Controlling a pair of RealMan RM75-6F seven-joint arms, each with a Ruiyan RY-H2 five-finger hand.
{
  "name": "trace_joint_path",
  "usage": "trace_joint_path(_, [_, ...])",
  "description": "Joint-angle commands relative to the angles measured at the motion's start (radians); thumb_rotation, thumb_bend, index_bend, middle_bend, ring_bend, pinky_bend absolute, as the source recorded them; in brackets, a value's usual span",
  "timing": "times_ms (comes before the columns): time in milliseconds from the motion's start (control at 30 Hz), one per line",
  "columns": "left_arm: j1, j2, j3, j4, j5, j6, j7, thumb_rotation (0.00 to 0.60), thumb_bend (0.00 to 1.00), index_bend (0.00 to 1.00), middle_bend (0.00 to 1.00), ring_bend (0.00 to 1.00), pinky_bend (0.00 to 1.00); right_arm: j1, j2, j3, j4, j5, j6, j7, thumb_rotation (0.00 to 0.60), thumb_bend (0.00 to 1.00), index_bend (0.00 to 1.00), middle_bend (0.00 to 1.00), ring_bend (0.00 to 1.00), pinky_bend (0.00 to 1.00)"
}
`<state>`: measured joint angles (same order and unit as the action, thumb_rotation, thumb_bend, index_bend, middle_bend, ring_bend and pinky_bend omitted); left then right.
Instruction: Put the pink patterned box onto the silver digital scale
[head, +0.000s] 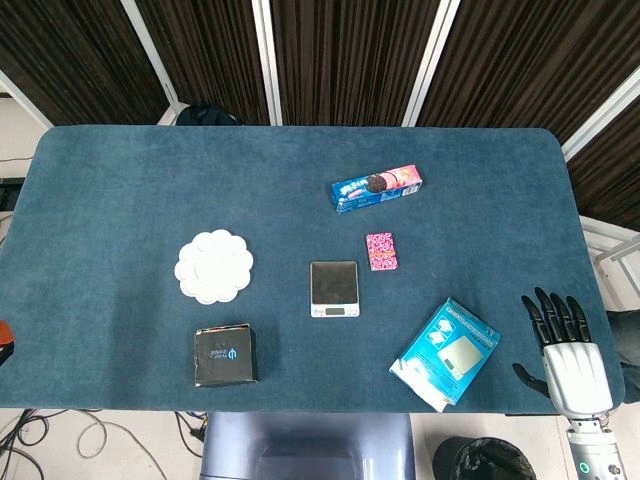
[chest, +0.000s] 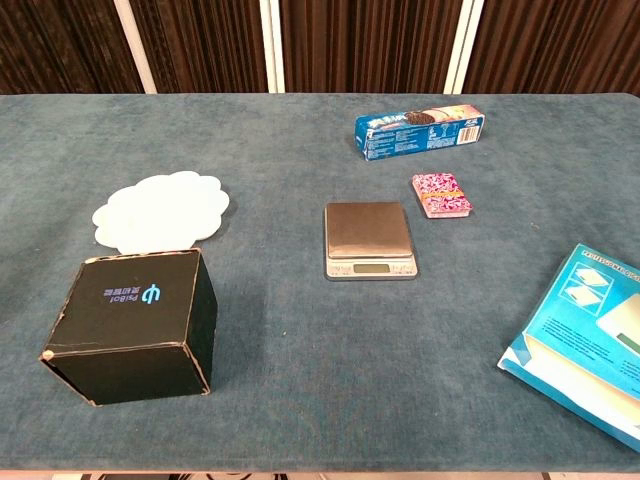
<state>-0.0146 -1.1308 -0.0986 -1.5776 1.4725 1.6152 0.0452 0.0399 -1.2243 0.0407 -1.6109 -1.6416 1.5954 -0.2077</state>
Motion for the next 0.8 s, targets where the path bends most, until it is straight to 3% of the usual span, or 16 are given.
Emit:
trace_joint_path(33, [0.001,0.000,0.002,-0.001,0.005,0.004,0.004,0.600,0.66,0.05,0.00,0.00,0.00,0.000,0.002,-0.001,0.000,-0.002,0.000,0.004,0.600,0.19,0.00,0.00,0.00,0.00])
trace_joint_path(500, [0.003,0.000,0.003,-0.001,0.005,0.008,0.007,0.600,0.66,0.06,0.00,0.00,0.00,0.006,0.007,-0.008,0.001,-0.011,-0.012,0.026,0.600,0.19,0.00,0.00,0.00,0.00])
trace_joint_path(800, [0.009,0.001,0.004,-0.010,0.006,0.017,0.005,0.600,0.66,0.05,0.00,0.00,0.00,0.036,0.031,-0.020,0.012,-0.017,-0.066,0.126,0.600,0.19,0.00,0.00,0.00,0.00])
